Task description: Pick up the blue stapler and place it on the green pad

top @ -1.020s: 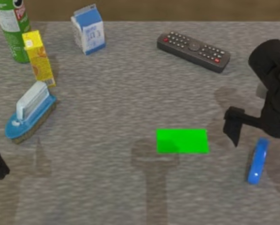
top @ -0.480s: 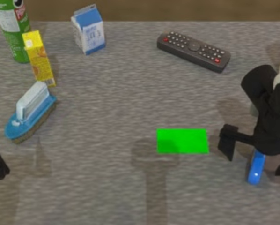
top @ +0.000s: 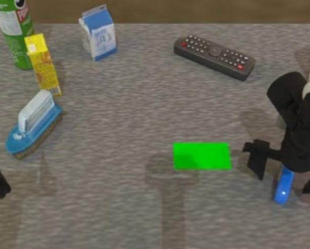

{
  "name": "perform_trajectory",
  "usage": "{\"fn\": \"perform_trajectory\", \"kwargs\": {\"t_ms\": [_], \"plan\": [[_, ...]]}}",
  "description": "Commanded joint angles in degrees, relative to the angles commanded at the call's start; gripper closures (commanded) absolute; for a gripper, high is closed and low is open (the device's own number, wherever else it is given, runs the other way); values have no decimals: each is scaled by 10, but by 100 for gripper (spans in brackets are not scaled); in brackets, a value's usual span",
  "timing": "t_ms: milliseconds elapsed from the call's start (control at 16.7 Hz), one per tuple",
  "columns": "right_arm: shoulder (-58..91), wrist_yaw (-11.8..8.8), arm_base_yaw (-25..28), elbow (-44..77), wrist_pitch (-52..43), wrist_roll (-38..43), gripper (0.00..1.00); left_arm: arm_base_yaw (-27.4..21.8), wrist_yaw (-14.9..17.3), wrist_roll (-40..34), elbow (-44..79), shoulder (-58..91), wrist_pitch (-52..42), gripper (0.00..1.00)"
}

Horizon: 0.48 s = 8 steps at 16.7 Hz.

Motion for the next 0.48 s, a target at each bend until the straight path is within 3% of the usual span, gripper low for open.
{"fn": "perform_trajectory", "kwargs": {"t_ms": [360,480], "plan": [[0,0,0,0,0,0,98,0,0,0,0,0,0,0],[0,0,0,0,0,0,100,0,0,0,0,0,0,0]]}}
